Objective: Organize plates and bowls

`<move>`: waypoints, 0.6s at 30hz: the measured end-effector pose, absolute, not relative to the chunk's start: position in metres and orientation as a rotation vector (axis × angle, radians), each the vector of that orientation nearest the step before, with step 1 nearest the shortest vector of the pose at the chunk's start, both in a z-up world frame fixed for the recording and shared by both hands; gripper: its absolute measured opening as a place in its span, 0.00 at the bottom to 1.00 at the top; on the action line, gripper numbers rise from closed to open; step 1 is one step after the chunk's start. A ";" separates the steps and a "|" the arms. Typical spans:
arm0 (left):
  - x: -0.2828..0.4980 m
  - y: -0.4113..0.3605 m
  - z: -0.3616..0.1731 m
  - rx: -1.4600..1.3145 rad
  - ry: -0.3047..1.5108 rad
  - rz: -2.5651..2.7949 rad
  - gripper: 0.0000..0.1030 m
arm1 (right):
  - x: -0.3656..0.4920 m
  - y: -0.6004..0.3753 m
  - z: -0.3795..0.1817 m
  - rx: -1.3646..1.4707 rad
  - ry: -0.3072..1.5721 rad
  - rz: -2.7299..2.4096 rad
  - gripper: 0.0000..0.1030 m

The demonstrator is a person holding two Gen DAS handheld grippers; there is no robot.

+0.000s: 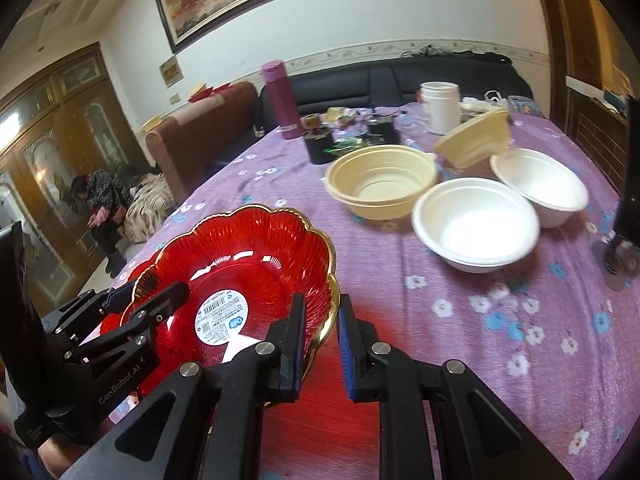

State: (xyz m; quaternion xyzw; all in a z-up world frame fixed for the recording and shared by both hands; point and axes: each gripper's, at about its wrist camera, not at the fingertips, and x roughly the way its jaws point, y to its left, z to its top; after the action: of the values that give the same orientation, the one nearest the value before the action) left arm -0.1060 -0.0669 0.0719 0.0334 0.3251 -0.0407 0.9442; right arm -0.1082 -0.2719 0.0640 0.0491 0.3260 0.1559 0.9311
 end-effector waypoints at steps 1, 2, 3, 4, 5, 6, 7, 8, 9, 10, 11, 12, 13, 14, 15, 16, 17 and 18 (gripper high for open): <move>-0.107 -0.062 0.072 0.062 0.662 -0.074 0.36 | -0.107 -0.268 0.063 0.097 0.671 0.327 0.17; -0.107 -0.057 0.072 0.057 0.662 -0.064 0.36 | -0.106 -0.263 0.063 0.094 0.674 0.334 0.17; -0.108 -0.051 0.072 0.049 0.661 -0.052 0.36 | -0.105 -0.258 0.063 0.088 0.676 0.342 0.17; -0.108 -0.046 0.072 0.042 0.662 -0.043 0.36 | -0.104 -0.253 0.064 0.080 0.676 0.351 0.17; -0.109 -0.040 0.072 0.034 0.663 -0.033 0.37 | -0.104 -0.248 0.064 0.072 0.675 0.359 0.17; -0.109 -0.035 0.072 0.027 0.664 -0.022 0.37 | -0.103 -0.242 0.064 0.064 0.674 0.367 0.17; -0.110 -0.029 0.071 0.019 0.667 -0.011 0.37 | -0.103 -0.236 0.064 0.055 0.673 0.378 0.17; -0.110 -0.023 0.070 0.011 0.669 0.000 0.37 | -0.101 -0.230 0.064 0.047 0.674 0.388 0.18; -0.111 -0.019 0.070 0.005 0.671 0.008 0.37 | -0.102 -0.226 0.064 0.040 0.676 0.395 0.18; -0.111 -0.014 0.069 0.002 0.673 0.017 0.37 | -0.100 -0.220 0.063 0.033 0.681 0.403 0.18; -0.112 -0.010 0.068 -0.002 0.675 0.026 0.37 | -0.098 -0.214 0.061 0.028 0.688 0.414 0.18; -0.113 -0.003 0.066 -0.010 0.681 0.034 0.37 | -0.098 -0.209 0.060 0.024 0.693 0.422 0.18; -0.113 0.002 0.064 -0.019 0.687 0.041 0.37 | -0.098 -0.204 0.060 0.018 0.696 0.429 0.18; -0.114 0.005 0.063 -0.024 0.690 0.048 0.37 | -0.097 -0.199 0.059 0.010 0.699 0.435 0.18; -0.114 0.009 0.061 -0.028 0.694 0.057 0.37 | -0.097 -0.195 0.058 0.001 0.701 0.438 0.18; -0.114 0.013 0.059 -0.032 0.699 0.066 0.37 | -0.096 -0.190 0.057 -0.009 0.704 0.446 0.18; -0.114 0.018 0.057 -0.037 0.705 0.073 0.37 | -0.095 -0.185 0.056 -0.017 0.707 0.452 0.18; -0.114 0.020 0.056 -0.041 0.709 0.078 0.37 | -0.095 -0.182 0.055 -0.023 0.710 0.457 0.18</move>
State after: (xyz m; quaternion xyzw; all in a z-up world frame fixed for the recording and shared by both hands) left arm -0.1143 0.0204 0.0562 -0.0199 0.3472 0.0384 0.9368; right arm -0.0951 -0.1815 0.0549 -0.0113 0.3444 0.2219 0.9122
